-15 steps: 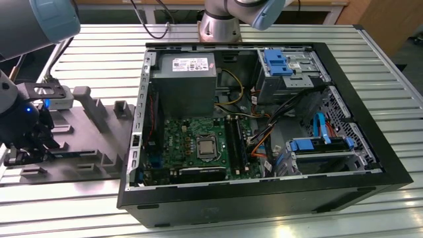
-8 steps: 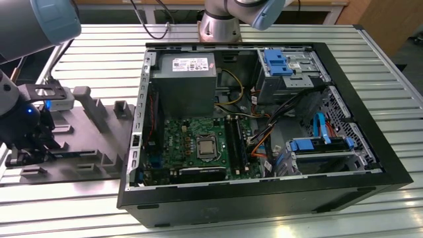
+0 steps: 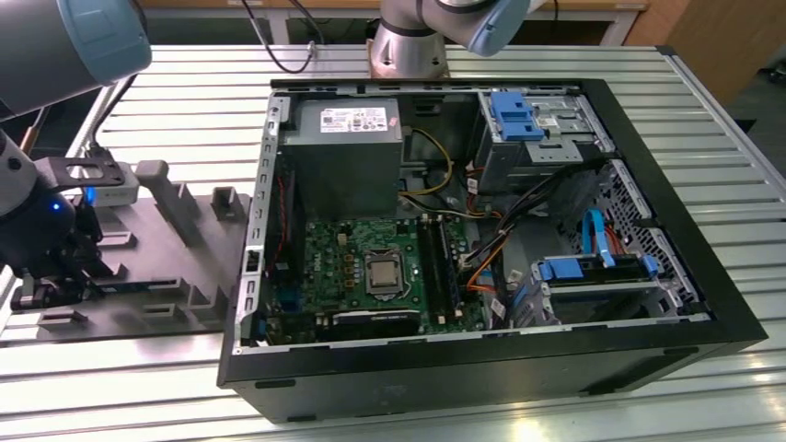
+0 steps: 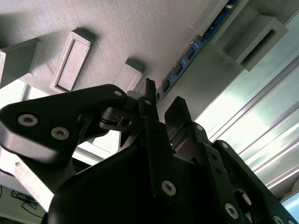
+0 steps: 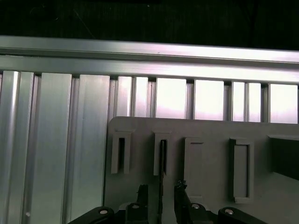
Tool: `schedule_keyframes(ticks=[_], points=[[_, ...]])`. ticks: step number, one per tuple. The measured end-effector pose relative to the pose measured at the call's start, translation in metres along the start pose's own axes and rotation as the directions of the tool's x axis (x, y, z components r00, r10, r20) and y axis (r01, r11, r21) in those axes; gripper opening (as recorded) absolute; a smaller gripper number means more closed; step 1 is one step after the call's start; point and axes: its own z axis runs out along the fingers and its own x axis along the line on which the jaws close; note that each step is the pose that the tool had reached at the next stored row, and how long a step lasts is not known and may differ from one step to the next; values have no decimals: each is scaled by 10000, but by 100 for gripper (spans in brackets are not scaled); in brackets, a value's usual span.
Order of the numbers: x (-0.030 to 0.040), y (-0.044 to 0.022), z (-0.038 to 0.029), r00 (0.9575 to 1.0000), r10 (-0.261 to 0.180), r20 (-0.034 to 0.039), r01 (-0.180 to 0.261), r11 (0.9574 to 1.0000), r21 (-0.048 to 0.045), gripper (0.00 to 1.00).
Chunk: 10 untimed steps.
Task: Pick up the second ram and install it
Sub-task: 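Pick up the second ram and move it above second insertion slot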
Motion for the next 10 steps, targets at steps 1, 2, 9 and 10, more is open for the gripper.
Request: schedule_keyframes(ticks=[1,2,9,10], points=[[0,0,0,10000,0,0,0,10000,0,36],[0,0,0,10000,-1,0,1,10000,0,36],[0,0,0,10000,-1,0,1,10000,0,27],[0,0,0,10000,-1,0,1,10000,0,27]])
